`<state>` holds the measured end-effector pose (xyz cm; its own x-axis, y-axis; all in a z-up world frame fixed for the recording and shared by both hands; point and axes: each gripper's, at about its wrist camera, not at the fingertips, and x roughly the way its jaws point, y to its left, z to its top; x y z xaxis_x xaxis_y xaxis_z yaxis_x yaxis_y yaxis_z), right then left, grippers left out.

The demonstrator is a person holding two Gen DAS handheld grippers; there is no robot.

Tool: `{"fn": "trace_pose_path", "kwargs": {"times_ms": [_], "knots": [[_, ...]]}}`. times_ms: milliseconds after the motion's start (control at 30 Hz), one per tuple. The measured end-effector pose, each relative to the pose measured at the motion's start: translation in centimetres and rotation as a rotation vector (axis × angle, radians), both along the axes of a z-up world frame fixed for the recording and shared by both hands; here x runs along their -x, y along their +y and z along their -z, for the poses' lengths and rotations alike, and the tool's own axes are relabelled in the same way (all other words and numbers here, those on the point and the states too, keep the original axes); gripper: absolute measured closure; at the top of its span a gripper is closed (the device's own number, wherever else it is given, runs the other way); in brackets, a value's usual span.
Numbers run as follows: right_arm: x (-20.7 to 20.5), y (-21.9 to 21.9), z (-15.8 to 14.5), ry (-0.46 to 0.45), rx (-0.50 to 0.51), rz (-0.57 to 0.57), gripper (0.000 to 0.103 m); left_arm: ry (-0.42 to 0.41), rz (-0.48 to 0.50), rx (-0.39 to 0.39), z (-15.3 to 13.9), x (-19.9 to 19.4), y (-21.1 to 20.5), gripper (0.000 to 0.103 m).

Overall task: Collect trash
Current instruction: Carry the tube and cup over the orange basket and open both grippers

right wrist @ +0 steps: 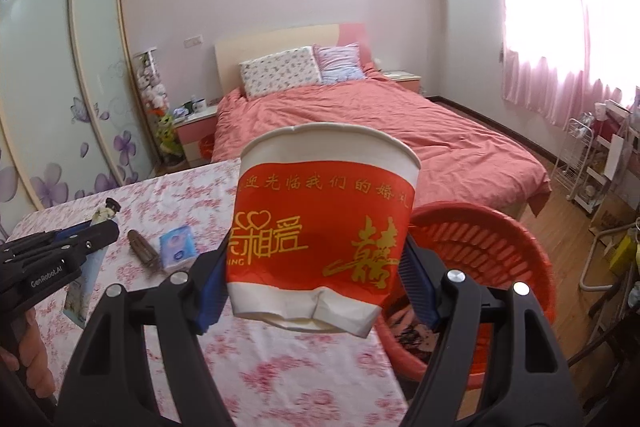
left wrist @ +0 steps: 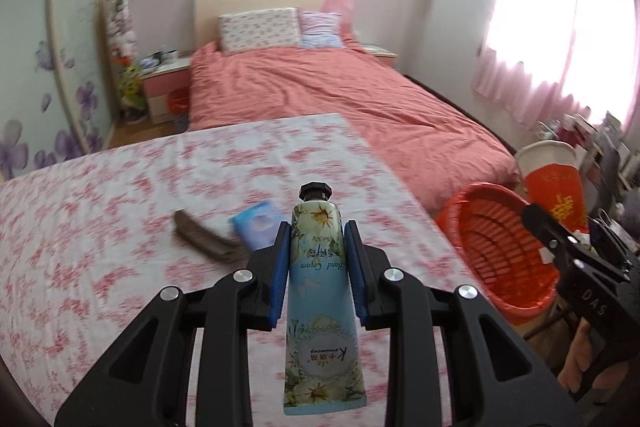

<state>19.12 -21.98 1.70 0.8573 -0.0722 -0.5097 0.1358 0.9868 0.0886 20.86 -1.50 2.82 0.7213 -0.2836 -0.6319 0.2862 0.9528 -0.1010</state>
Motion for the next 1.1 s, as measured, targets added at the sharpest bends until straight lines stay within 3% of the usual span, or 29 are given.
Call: {"fn": "trace_pose_path", "kwargs": {"times_ms": [433,733,1100], "knots": [[2.5,-8.7,0.5,-0.016,-0.046,0.16,0.031,-0.002,0.227,0.021,-0.2,0.5,-10.4,0.076],[3.0,-14.7,2.2,-0.004,-0.112,0.25,0.031,0.035,0.372,0.032,1.5,-0.1,-17.7,0.076],[0.8,-20.2,5.2,0.025,-0.197,0.29,0.031,0.114,0.448,0.021,4.5,-1.7,-23.1,0.075]]}}
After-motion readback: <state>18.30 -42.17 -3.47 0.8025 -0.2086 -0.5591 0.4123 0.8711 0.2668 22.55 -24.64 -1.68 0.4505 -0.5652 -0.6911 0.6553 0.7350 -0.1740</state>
